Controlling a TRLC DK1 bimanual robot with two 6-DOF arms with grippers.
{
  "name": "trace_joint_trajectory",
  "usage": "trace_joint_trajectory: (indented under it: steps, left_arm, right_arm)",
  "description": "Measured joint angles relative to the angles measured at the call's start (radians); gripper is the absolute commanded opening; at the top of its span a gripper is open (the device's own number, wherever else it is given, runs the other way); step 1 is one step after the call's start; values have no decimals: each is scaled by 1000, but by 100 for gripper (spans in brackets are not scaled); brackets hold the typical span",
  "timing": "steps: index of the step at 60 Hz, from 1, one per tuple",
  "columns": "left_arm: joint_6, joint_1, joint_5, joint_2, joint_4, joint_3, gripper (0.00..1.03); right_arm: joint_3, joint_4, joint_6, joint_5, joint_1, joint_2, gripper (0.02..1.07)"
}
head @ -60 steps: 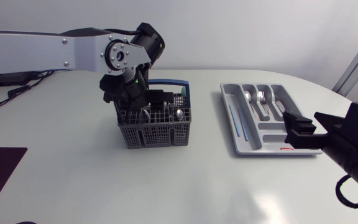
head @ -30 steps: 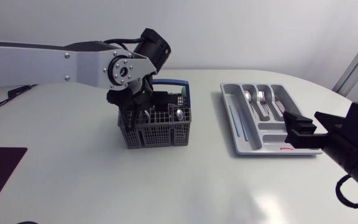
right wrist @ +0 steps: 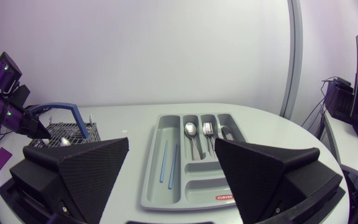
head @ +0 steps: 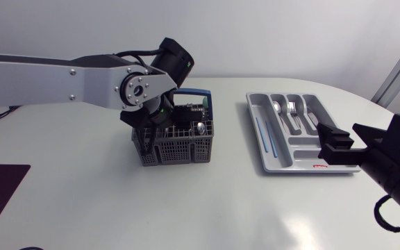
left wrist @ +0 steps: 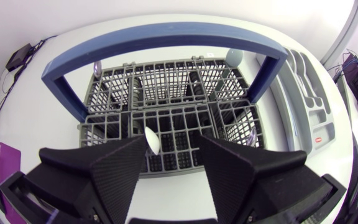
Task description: Unload the cutlery basket into the drawer organizer.
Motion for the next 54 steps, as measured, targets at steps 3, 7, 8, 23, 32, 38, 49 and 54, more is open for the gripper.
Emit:
trace_joint_trajectory:
  steps: [3, 7, 8, 23, 32, 38, 49, 54]
  left_arm:
    - [0, -1, 0, 0, 4, 0, 60]
    - [0, -3, 0, 0, 5, 0, 60]
    - [0, -4, 0, 0, 5, 0, 60]
    - [0, -4, 3, -11, 5, 0, 60]
    - [0, 3, 4, -13, 4, 0, 60]
    - [0, 17, 3, -13, 5, 0, 44]
    - [0, 34, 4, -13, 7, -22, 36]
    - [0, 39, 18, -13, 6, -35, 33]
  right_arm:
    - [0, 8, 0, 7, 6, 0, 102]
    - [-5, 20, 0, 15, 11, 0, 102]
    - [-8, 26, 0, 18, 13, 0, 102]
    - [-144, 147, -67, 127, 107, -15, 102]
    - [-183, 151, -84, 139, 127, -53, 102]
    - [-183, 157, -87, 141, 127, -68, 102]
    - [-184, 157, -91, 141, 127, -92, 102]
    - [-190, 157, -91, 141, 127, -104, 102]
